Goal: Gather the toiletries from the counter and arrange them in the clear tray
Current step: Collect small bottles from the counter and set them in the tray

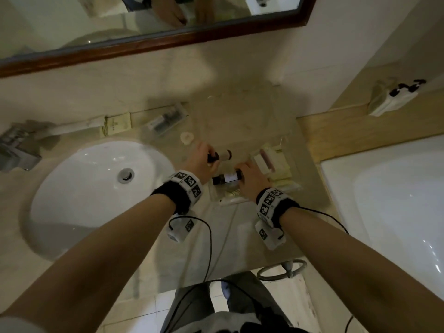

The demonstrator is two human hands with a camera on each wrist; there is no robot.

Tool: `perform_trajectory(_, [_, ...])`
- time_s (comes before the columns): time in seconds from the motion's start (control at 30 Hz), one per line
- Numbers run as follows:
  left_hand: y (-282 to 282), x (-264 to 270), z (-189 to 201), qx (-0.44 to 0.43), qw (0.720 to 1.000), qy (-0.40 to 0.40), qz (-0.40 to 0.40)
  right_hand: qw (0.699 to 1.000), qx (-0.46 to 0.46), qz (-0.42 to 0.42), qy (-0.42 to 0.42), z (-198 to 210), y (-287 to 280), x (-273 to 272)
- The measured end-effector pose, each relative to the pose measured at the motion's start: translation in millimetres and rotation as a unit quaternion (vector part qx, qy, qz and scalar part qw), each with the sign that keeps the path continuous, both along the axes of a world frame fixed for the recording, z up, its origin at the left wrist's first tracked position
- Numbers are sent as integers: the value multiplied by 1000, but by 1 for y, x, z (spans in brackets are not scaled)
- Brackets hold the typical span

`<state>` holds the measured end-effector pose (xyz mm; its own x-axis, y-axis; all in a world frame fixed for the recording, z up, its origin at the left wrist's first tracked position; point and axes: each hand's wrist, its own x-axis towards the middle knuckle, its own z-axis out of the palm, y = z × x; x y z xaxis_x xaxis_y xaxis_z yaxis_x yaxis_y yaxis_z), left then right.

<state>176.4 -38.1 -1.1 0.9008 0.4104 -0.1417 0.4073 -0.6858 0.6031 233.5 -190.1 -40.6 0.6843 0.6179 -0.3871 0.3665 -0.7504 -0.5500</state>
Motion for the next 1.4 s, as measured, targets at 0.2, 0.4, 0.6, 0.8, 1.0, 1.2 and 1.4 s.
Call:
perform_trajectory(0.2, [-9,6,-25,58,984,139,-94,999,3,-45,15,-3,1,1])
perform_trajectory(0.4, [-7,14,-26,88,980,129,-124,999,30,-28,24,-4,2,4])
perform_trajectory(0.6, [17,20,-16,113,993,24,-15,999,28,2,23,-3,2,10])
perform_trajectory(0.8, [53,36,-17,143,987,52,56,999,-15,44,-15,-5,5,10])
perform_trajectory(1.0, [86,39,-37,172,965,186,-61,999,-14,16,-37,-6,7,7])
perform_trajectory(1.2, [99,46,-52,174,949,257,-51,999,3,36,-37,-2,10,8])
perform_trajectory(1.4, [90,31,-38,92,981,171,9,999,-6,36,-33,-2,14,6])
